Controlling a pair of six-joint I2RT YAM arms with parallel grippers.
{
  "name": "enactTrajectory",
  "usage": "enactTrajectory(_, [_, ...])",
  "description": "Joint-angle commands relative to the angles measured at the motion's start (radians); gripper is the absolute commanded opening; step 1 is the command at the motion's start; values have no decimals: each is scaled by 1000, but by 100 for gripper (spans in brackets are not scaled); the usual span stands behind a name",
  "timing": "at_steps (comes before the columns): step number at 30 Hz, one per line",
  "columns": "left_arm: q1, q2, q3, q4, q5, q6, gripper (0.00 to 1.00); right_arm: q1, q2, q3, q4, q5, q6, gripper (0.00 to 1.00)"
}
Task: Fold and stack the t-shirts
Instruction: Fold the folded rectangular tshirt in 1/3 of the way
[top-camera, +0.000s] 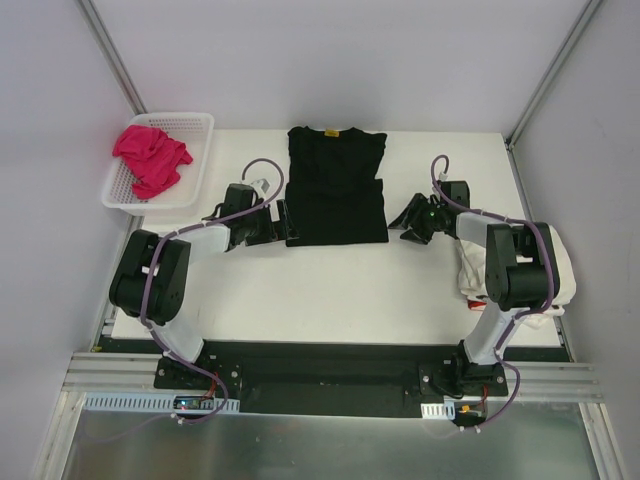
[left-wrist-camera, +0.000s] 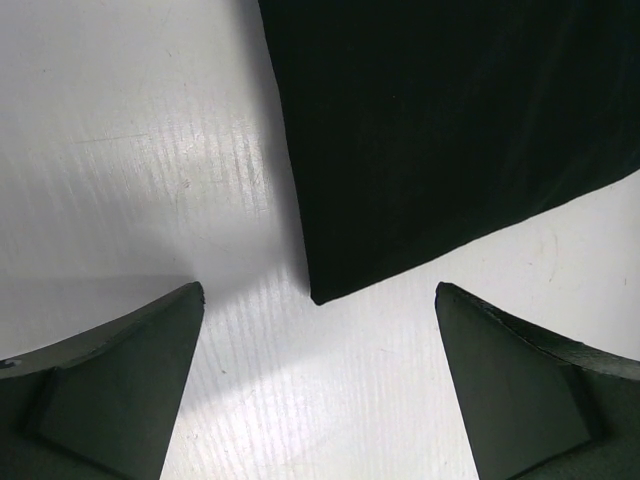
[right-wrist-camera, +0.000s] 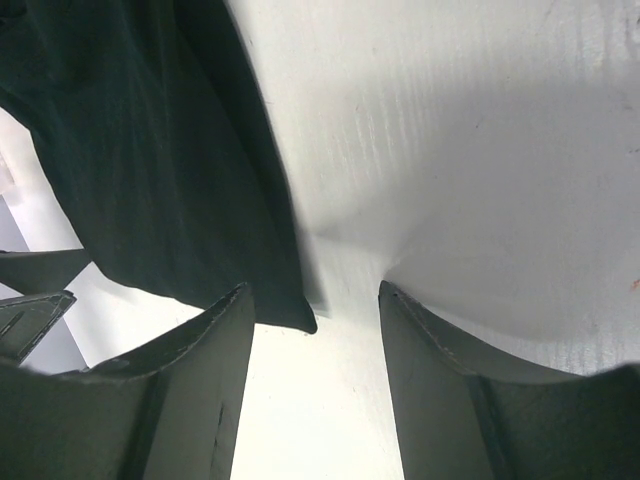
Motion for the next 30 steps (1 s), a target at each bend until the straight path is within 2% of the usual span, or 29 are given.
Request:
enactTrajectory(1, [0,31,27,-2,2,13,99,-7,16,11,20,15,-17,56])
enactTrajectory(16, [-37,117,10,67,124,-64,99,9,67,0,83,-22,34,56])
enactTrajectory(30, [-51,140,-15,111,178,-103,97,89,71,-12,103,-10,61,56])
